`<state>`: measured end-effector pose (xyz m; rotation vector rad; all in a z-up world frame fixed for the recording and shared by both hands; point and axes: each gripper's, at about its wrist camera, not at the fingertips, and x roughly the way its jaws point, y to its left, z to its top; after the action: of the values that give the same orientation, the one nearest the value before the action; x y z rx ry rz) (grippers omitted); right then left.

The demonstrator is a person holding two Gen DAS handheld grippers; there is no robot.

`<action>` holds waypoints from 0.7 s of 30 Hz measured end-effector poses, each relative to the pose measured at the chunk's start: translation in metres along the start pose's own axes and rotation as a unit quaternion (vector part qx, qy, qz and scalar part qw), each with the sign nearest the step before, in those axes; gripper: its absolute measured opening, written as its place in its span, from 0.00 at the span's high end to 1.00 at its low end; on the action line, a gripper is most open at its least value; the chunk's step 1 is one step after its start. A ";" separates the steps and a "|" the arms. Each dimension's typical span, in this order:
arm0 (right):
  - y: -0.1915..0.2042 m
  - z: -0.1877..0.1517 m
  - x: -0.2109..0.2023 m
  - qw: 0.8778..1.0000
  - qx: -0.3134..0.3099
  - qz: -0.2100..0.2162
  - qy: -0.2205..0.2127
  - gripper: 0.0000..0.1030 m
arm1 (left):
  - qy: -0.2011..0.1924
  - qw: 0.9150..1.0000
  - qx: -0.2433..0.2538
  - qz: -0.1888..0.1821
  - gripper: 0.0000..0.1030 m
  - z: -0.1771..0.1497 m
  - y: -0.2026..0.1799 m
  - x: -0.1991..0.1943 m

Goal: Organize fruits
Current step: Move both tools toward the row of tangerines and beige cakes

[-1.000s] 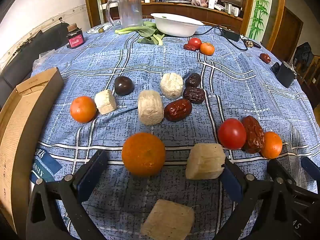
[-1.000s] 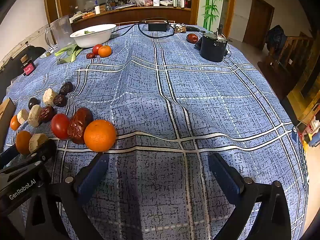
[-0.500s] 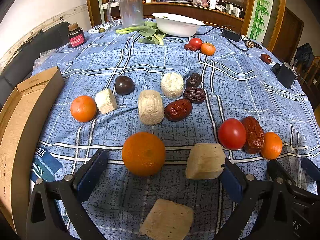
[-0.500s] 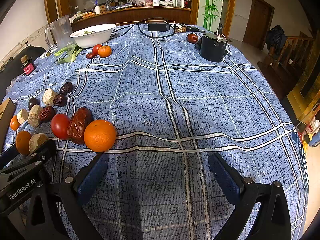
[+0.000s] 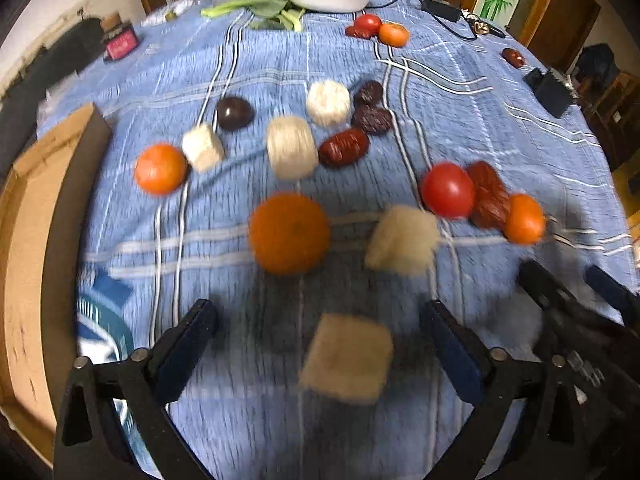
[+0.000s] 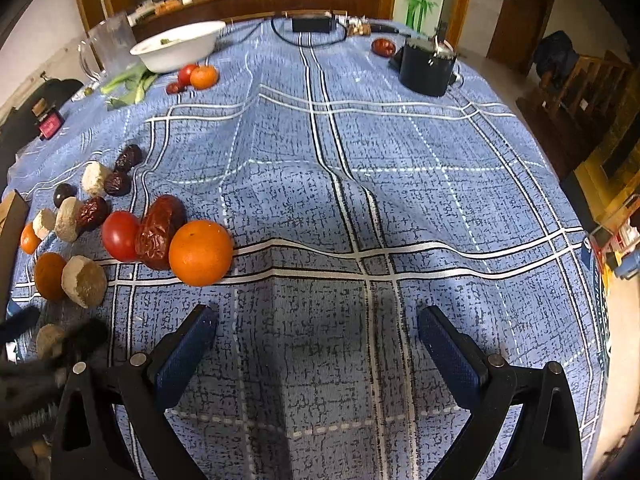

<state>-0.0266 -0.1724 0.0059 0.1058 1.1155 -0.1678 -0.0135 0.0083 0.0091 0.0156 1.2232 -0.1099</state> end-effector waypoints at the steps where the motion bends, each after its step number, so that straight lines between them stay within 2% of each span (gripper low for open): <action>1: 0.000 0.002 0.002 1.000 -0.001 0.000 0.004 0.01 | 0.002 1.000 -0.009 -0.013 0.12 -0.004 0.001 -0.007; 3: 0.000 0.003 0.002 1.000 0.000 0.002 0.015 0.01 | -0.007 1.000 -0.017 -0.024 0.12 -0.011 0.003 -0.024; 7: -0.002 0.001 -0.006 0.999 0.020 0.018 0.022 0.01 | -0.068 0.998 -0.008 -0.009 0.12 -0.021 0.004 -0.072; 11: 0.005 -0.005 -0.037 0.999 0.012 0.019 -0.023 0.01 | -0.126 0.992 -0.014 0.010 0.12 -0.021 0.009 -0.114; 17: 0.023 -0.021 -0.087 0.993 -0.020 -0.009 -0.113 0.01 | -0.206 0.977 -0.025 0.053 0.12 -0.028 0.014 -0.160; 21: 0.037 -0.029 -0.102 0.991 -0.045 0.001 -0.123 0.01 | -0.227 0.971 -0.031 0.073 0.12 -0.035 0.021 -0.174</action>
<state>-0.0890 -0.1226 0.0855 0.0054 0.8757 -0.1244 -0.1031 0.0446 0.1592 0.0236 0.7628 0.0530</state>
